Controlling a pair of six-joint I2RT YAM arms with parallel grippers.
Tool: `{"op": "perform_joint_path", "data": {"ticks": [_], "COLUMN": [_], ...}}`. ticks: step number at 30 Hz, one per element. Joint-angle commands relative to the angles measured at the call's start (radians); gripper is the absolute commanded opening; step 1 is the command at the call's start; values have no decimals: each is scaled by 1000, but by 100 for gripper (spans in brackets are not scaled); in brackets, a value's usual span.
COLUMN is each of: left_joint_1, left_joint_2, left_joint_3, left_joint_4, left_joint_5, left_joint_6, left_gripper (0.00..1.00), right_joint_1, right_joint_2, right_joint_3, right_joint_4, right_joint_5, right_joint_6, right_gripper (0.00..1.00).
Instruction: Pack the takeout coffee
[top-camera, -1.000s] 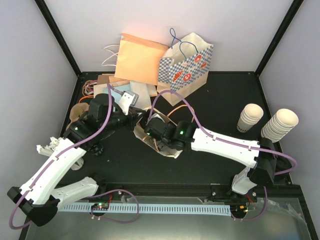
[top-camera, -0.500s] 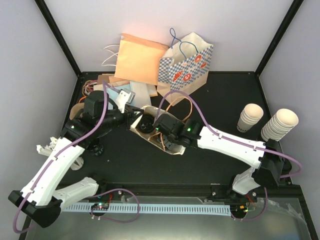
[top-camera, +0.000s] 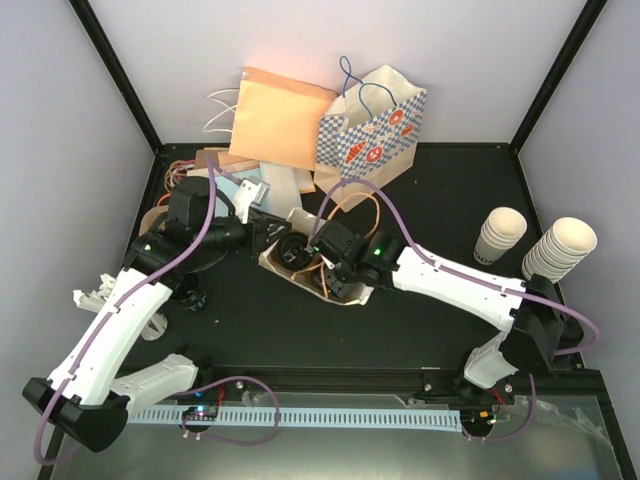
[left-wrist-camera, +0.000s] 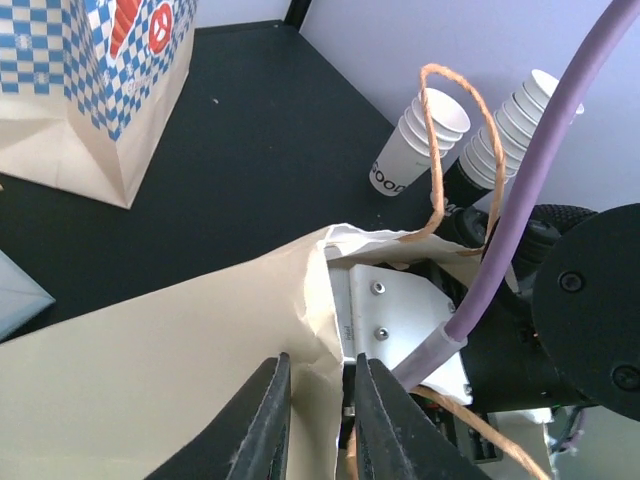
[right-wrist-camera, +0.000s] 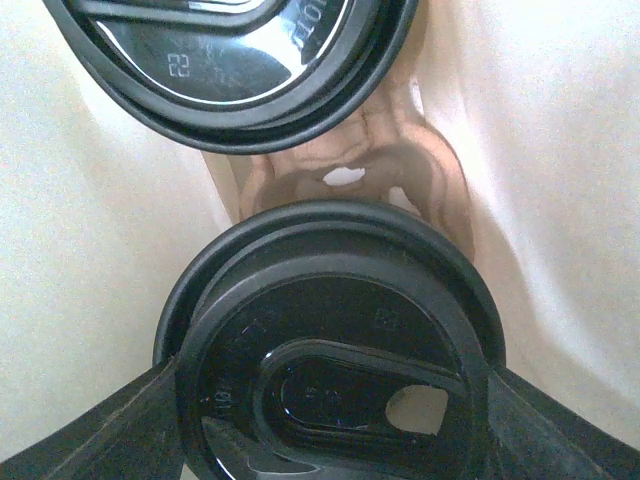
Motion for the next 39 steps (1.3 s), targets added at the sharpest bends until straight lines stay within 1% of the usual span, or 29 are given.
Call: {"op": "perform_joint_path", "data": {"ticks": [1, 4, 5, 6, 9, 10, 12, 15, 17, 19, 23, 26, 28, 30, 33, 36, 39], "left_joint_1": [17, 38, 50, 61, 123, 149, 205, 302, 354, 371, 357, 329, 315, 309, 300, 274, 249], "left_joint_2": [-6, -12, -14, -16, -12, -10, -14, -5, 18, 61, 173, 249, 288, 314, 322, 345, 373], "left_joint_3": [12, 33, 43, 57, 113, 129, 153, 148, 122, 88, 34, 46, 28, -3, -71, -112, -141], "left_joint_4": [-19, -50, -64, -82, -146, -160, -172, -160, -131, -97, -56, -114, -115, -93, -19, 40, 61], "left_joint_5": [42, 20, 4, -18, -45, -51, -73, -74, -49, 2, 118, 90, 80, 90, 131, 183, 193], "left_joint_6": [-8, -7, -9, -17, -22, -22, -19, -27, -51, -60, -79, -48, -54, -80, -118, -127, -131], "left_gripper": [27, 50, 64, 73, 94, 98, 99, 99, 99, 99, 99, 99, 99, 99, 99, 99, 99], "right_joint_1": [-2, -2, -2, -2, -2, -1, -2, -1, 1, 14, 88, 145, 179, 225, 282, 335, 396], "right_joint_2": [32, 55, 61, 69, 85, 93, 100, 81, 52, 29, 12, -33, -71, -110, -145, -156, -156], "right_joint_3": [57, 78, 86, 96, 127, 138, 151, 135, 101, 72, 38, -23, -68, -113, -163, -187, -203], "right_joint_4": [22, -12, -29, -49, -113, -135, -166, -162, -137, -112, -103, -57, -21, 10, 26, 22, 34], "right_joint_5": [-6, 11, 15, 17, 36, 35, 26, 17, 4, 7, 105, 145, 178, 226, 288, 326, 370], "right_joint_6": [-30, -45, -52, -64, -73, -75, -76, -71, -75, -89, -112, -120, -118, -119, -135, -155, -174], "right_gripper": [63, 63, 63, 63, 63, 63, 63, 62, 62, 62, 59, 59, 59, 59, 59, 61, 61]}}
